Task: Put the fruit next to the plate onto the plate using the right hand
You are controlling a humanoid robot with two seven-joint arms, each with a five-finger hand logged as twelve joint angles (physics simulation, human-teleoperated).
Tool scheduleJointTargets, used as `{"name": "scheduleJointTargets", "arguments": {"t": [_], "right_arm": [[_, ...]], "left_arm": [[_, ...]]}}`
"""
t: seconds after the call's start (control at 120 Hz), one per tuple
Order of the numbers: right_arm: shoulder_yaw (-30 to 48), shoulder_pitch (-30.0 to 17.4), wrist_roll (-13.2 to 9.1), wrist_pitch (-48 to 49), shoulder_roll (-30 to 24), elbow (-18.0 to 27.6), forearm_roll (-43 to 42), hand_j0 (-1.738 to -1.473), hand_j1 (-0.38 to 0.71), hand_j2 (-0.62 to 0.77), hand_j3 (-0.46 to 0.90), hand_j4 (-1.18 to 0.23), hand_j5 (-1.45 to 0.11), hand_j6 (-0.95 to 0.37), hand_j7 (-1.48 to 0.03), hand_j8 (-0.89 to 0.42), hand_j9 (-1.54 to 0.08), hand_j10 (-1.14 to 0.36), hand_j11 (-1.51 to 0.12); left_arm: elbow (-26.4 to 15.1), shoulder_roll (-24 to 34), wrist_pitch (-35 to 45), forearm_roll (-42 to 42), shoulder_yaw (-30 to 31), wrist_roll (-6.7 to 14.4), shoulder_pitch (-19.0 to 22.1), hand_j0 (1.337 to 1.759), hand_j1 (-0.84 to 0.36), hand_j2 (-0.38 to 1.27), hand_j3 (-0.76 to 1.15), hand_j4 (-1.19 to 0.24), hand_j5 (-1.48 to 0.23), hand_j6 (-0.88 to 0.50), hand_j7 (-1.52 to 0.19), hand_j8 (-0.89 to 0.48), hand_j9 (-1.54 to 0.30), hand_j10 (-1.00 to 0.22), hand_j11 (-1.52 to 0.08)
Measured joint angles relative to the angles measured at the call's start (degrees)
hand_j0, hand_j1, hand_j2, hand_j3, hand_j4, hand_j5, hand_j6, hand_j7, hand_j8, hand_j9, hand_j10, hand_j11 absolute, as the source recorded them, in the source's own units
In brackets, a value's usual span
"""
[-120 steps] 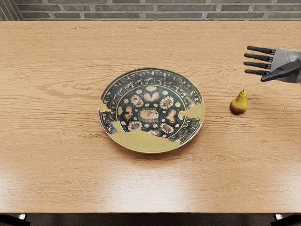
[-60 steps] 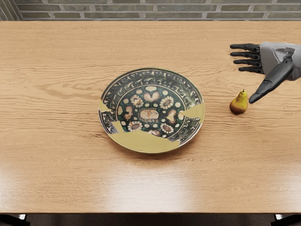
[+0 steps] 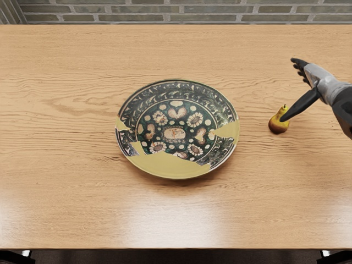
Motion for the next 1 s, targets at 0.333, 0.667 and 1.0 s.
{"name": "scheduleJointTargets", "arguments": {"t": [0.333,0.667,1.0], "right_arm": [[-1.38,-2.72,0.08,-10.11,7.72,-5.61,-1.37,-1.658,-0.35,0.00,0.00,0.00,0.00,0.00,0.00,0.00,0.00,0.00,0.00],[-6.82,-2.78,0.01,-18.15,9.79,-5.84,-3.59,-1.658,-0.29,-0.01,0.00,-0.05,-0.06,-0.05,-0.06,-0.05,-0.06,-0.05,-0.06],[-7.36,-3.39,0.00,-18.67,9.68,-5.80,-3.66,-1.658,-0.08,-0.04,0.00,-0.23,-0.29,-0.23,-0.29,-0.23,-0.29,-0.23,-0.29]], "left_arm": [[0.00,0.00,0.00,0.00,0.00,0.00,0.00,1.658,0.35,0.00,0.00,0.00,0.00,0.00,0.00,0.00,0.00,0.00,0.00],[0.00,0.00,0.00,0.00,0.00,0.01,0.00,1.658,0.35,0.00,0.00,0.00,0.00,0.00,0.00,0.00,0.00,0.00,0.00],[0.00,0.00,0.00,0.00,0.00,0.00,0.00,1.658,0.35,0.00,0.00,0.00,0.00,0.00,0.00,0.00,0.00,0.00,0.00]]}}
